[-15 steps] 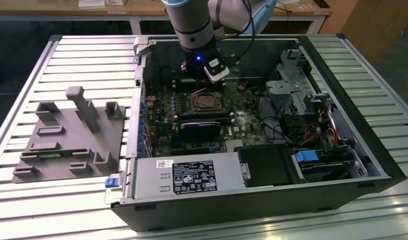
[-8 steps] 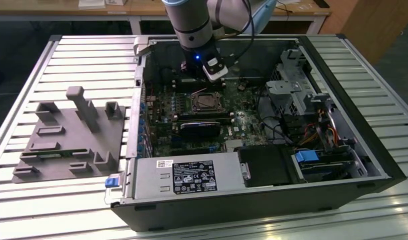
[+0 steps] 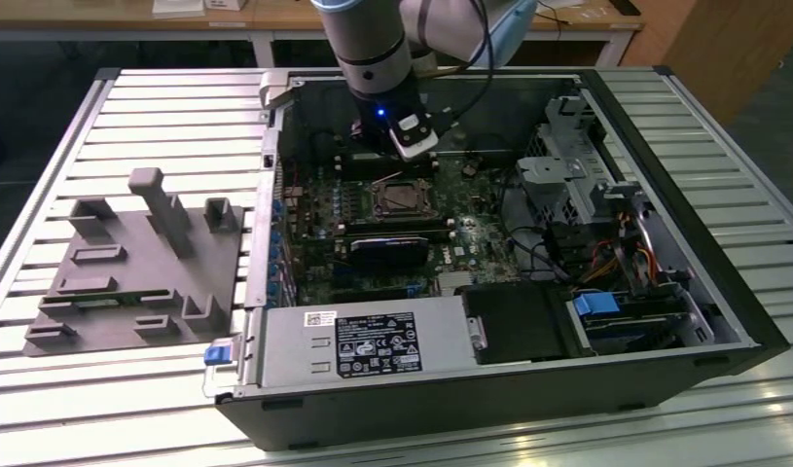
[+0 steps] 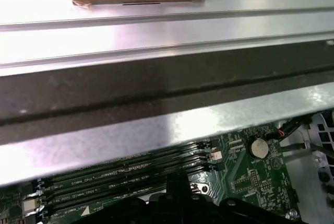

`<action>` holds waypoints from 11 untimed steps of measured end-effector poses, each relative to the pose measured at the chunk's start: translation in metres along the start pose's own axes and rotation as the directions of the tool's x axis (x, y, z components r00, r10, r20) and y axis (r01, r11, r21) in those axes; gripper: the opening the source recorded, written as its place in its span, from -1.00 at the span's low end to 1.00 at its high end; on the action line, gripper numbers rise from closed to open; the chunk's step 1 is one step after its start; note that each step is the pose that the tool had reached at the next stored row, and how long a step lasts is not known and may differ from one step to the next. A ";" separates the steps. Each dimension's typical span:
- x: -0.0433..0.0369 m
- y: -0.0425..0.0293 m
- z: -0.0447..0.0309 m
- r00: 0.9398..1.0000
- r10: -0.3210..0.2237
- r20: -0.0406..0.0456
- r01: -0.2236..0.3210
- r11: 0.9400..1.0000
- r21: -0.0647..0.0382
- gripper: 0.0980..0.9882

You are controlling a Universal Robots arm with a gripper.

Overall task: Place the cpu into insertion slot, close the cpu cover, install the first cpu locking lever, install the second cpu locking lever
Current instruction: 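Install the first cpu locking lever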

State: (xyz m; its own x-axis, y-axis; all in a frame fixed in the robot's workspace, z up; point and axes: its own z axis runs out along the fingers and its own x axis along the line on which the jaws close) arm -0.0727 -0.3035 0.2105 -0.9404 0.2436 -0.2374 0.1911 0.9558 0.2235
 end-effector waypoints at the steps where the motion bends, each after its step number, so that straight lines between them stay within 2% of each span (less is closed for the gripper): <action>1: 0.0007 0.0003 0.0002 1.000 0.004 0.001 -0.004 1.000 0.001 -0.99; 8: 0.0051 0.0026 0.0014 1.000 0.025 0.008 -0.025 1.000 0.007 -0.99; 11: 0.0062 0.0030 0.0023 0.999 0.031 0.012 -0.031 0.999 0.012 -0.99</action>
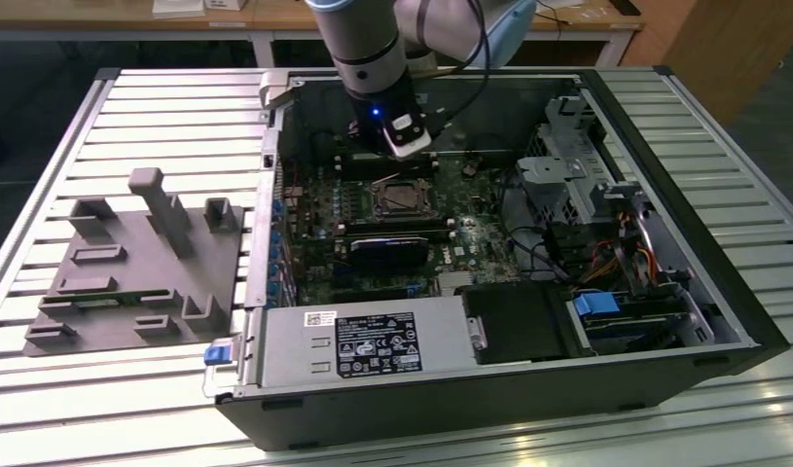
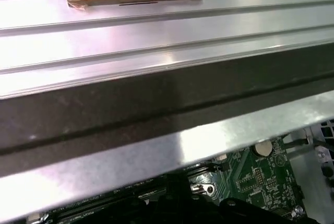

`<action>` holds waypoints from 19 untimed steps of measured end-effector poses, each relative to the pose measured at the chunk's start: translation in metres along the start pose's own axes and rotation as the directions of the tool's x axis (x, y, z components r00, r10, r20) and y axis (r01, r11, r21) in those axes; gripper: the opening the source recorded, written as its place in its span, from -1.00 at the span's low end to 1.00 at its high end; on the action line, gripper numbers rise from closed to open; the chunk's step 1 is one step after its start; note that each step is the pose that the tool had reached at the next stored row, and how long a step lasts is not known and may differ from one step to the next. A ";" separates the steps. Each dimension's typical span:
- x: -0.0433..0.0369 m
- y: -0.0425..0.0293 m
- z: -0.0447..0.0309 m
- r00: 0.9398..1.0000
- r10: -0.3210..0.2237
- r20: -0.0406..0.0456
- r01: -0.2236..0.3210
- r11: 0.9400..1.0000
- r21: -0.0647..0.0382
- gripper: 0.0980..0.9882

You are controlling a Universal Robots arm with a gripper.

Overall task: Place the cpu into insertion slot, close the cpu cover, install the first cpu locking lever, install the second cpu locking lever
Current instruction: 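Install the first cpu locking lever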

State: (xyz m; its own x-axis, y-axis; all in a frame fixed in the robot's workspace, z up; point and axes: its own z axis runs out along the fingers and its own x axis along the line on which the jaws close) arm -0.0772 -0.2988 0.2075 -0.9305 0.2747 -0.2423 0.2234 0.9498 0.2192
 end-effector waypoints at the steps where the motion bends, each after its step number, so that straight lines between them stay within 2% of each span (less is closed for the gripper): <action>1: 0.0003 0.0001 0.0002 1.000 0.000 0.003 0.000 1.000 0.004 -0.99; 4: 0.0015 0.0000 0.0007 1.000 -0.006 0.015 0.005 1.000 0.014 -0.99; 8: 0.0038 0.0007 0.0010 1.000 -0.008 0.027 0.008 1.000 0.013 -0.99; 12: 0.0050 0.0019 0.0016 0.999 -0.009 0.032 0.008 1.000 0.012 -0.99; 19: 0.0062 0.0042 0.0035 0.999 0.018 0.038 -0.019 1.000 0.019 -0.99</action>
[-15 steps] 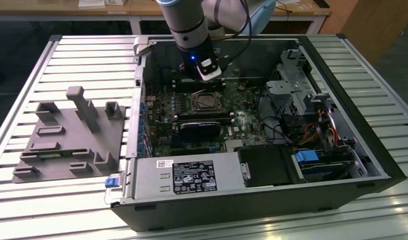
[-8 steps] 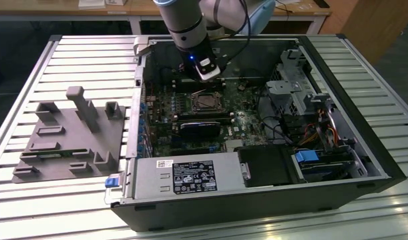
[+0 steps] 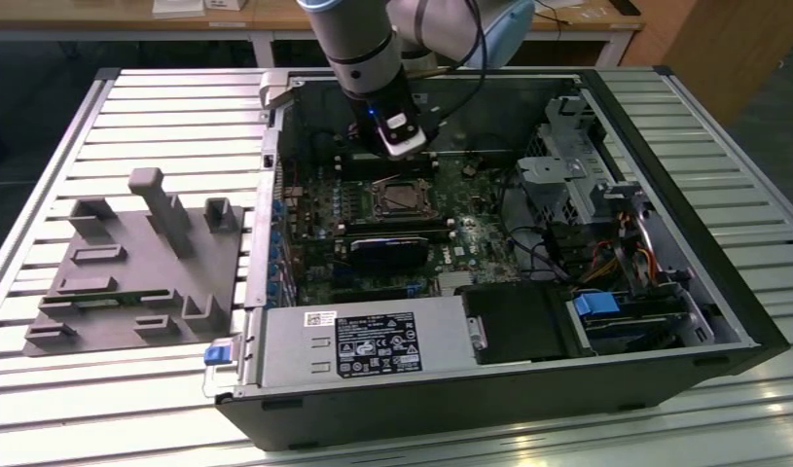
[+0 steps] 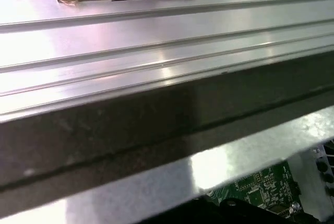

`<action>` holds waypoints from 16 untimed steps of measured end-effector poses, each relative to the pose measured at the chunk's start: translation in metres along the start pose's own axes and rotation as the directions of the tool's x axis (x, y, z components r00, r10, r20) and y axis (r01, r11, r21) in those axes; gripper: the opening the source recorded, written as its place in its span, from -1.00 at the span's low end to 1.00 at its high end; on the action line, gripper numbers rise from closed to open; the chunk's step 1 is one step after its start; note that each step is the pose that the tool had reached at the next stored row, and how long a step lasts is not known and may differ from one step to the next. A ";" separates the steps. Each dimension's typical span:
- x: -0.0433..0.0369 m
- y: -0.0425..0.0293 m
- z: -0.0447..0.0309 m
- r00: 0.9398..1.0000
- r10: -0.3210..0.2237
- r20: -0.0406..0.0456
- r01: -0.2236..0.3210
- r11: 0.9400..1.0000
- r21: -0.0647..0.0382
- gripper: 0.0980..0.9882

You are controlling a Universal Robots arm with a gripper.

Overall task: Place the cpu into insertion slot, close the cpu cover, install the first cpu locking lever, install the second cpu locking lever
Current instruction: 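Install the first cpu locking lever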

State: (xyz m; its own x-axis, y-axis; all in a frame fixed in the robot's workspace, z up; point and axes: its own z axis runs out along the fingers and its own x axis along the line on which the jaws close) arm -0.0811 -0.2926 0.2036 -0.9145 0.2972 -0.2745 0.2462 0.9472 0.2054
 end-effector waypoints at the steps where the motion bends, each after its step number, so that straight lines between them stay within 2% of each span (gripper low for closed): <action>1: 0.0002 0.0003 0.0002 1.000 0.004 0.001 -0.004 1.000 0.001 -0.99; 8: 0.0009 -0.0001 0.0028 0.999 0.031 0.008 -0.031 0.999 0.011 -0.99; 16: 0.0018 0.0002 0.0051 0.999 0.046 0.011 -0.046 0.999 0.015 -0.99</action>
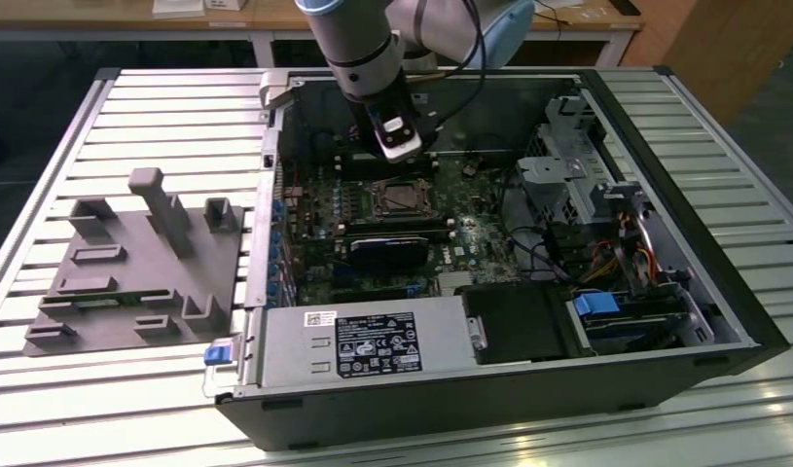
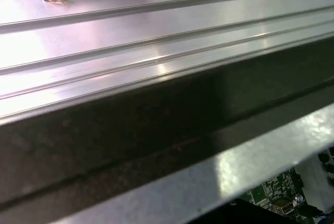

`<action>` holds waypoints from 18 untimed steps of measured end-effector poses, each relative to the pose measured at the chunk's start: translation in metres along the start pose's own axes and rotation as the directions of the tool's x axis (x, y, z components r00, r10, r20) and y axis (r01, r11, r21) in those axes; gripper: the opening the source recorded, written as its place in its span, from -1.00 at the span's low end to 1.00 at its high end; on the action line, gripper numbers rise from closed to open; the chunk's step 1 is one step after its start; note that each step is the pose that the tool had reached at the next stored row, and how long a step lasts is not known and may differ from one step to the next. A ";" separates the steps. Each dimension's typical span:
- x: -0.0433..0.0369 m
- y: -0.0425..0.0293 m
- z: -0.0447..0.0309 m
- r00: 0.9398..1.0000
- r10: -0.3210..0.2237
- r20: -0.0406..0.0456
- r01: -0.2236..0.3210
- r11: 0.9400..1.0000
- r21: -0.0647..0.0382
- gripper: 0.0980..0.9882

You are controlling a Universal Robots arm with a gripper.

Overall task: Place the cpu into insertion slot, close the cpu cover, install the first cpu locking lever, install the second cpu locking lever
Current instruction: 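Install the first cpu locking lever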

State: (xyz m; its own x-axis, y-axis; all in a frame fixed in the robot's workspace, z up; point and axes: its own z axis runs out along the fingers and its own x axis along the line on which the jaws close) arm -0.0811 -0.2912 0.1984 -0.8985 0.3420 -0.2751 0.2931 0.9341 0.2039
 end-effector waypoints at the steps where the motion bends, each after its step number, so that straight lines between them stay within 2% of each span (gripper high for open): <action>1: 0.0001 0.0002 0.0001 1.000 0.001 0.000 -0.001 1.000 0.000 -0.99; 8: 0.0011 0.0023 0.0010 1.000 0.006 0.002 -0.006 1.000 0.002 -0.99; 13: 0.0015 0.0020 0.0024 1.000 0.009 0.004 -0.009 1.000 0.009 -0.99; 18: 0.0022 0.0016 0.0045 1.000 0.010 0.005 -0.010 1.000 0.011 -0.99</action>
State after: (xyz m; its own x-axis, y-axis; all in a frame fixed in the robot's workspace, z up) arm -0.0811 -0.2885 0.1939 -0.8938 0.3521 -0.2778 0.3058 0.9315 0.1967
